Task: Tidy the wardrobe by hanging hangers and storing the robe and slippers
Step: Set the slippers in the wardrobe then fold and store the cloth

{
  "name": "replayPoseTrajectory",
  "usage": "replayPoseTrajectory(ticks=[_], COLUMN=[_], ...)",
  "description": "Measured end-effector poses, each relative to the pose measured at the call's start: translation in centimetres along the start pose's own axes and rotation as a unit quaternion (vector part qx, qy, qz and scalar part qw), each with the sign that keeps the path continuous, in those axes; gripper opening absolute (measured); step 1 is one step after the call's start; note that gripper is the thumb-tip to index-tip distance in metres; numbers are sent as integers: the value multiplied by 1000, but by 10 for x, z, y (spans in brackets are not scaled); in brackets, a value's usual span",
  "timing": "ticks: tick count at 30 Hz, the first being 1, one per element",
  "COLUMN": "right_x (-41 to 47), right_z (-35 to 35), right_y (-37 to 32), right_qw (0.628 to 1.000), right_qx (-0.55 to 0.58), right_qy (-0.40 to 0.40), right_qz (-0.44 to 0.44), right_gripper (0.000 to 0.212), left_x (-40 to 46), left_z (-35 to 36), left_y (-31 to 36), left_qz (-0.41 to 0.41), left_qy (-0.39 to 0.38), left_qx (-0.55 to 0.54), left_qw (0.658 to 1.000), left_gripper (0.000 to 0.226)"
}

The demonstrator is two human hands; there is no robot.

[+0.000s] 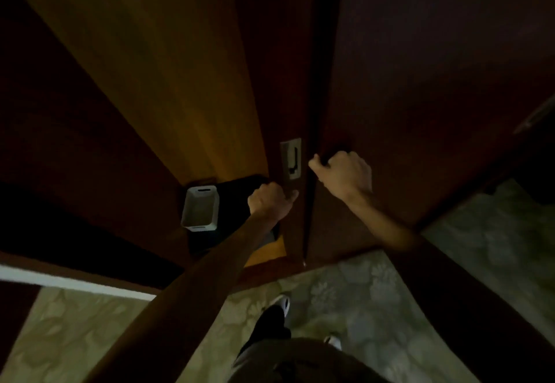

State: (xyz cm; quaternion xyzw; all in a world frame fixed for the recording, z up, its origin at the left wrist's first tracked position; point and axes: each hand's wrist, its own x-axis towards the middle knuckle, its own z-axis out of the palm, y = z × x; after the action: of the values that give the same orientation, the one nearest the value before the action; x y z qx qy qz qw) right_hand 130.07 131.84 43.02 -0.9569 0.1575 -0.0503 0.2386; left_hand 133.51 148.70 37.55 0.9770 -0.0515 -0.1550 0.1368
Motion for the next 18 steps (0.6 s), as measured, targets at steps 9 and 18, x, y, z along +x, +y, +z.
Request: replayPoseTrajectory(ticks=[9, 18], right_x=[-76, -302], right_z=[72, 135], right_y=[80, 141], right_qw=[945, 742], right_qx=[67, 267], right_qy=[-110, -79], right_qz=[300, 610], right_gripper=[39, 22], left_x=[8, -85], left_z=[113, 224], left_y=[5, 60], left_qz=[201, 363], left_qy=[-307, -462], left_qx=[16, 240], left_qw=[930, 773], left_gripper=[38, 8])
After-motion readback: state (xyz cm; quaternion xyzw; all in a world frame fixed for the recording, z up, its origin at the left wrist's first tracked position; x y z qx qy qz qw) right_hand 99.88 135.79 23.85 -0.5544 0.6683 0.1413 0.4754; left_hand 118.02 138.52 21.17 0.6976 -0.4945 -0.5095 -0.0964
